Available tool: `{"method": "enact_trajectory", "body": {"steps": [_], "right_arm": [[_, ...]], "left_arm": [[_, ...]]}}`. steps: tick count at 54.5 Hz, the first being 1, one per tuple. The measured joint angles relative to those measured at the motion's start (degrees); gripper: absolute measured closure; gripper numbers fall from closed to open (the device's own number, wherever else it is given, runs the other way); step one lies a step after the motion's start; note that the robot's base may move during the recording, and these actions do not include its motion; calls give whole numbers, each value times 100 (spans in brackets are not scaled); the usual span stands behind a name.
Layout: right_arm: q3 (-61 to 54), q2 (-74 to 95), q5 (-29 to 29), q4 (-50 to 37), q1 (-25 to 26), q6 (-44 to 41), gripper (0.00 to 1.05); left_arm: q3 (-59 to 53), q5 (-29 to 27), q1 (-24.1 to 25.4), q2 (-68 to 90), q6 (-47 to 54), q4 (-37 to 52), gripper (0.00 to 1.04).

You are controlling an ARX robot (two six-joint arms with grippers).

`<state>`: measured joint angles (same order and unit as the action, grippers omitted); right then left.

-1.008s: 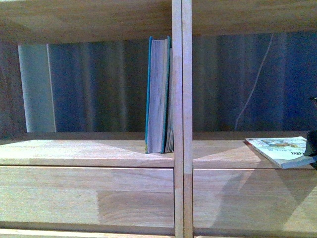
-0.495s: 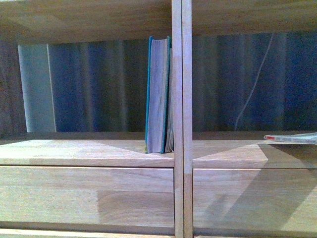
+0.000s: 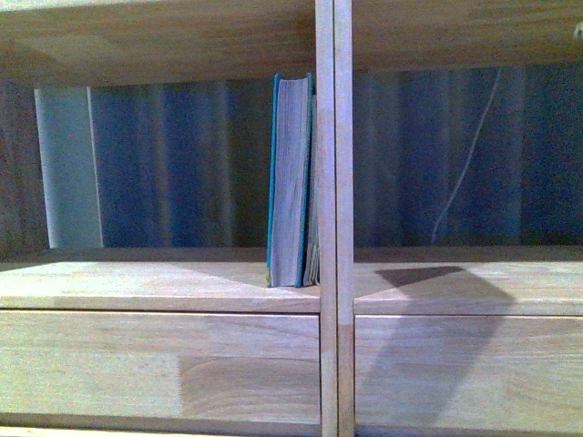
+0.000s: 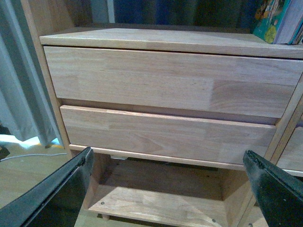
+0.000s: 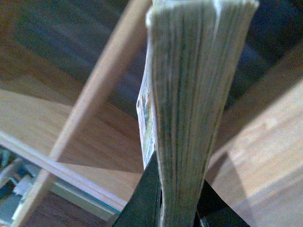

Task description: Organize books on shelf

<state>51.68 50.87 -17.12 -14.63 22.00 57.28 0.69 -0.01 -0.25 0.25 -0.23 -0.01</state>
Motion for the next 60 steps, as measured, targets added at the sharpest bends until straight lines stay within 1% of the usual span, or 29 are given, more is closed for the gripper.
{"method": "enact_trajectory", "body": {"steps": [3, 7, 13, 16, 18, 25, 34, 44, 58, 59, 60], "right_arm": [[-9, -85, -63, -223, -59, -13, 97], [-33, -146, -50, -466, -332, -76, 97], [-116, -144, 188, -874, -1202, -256, 97], [-131, -133, 308, -953, -1480, -315, 97], [-142, -111, 444, -1025, -1757, -396, 97], [-153, 15, 741, -1226, -2468, -608, 97], [-260, 225, 916, -1488, -3200, -855, 97], [-398, 337, 1014, -1659, -3668, -1045, 97], [-450, 365, 1051, -1720, -3832, -1150, 97], [-450, 365, 1051, -1720, -3832, -1161, 97], [-450, 365, 1049, -1720, -3829, -1169, 97]], "left_arm": [[0, 0, 0, 0, 0, 0, 7], [0, 0, 0, 0, 0, 0, 7], [0, 0, 0, 0, 0, 0, 7], [0, 0, 0, 0, 0, 0, 7], [0, 0, 0, 0, 0, 0, 7], [0, 0, 0, 0, 0, 0, 7], [0, 0, 0, 0, 0, 0, 7], [0, 0, 0, 0, 0, 0, 7], [0, 0, 0, 0, 0, 0, 7], [4, 111, 24, 15, -37, -7, 7], [24, 509, 138, 101, -131, -13, 7]]}}
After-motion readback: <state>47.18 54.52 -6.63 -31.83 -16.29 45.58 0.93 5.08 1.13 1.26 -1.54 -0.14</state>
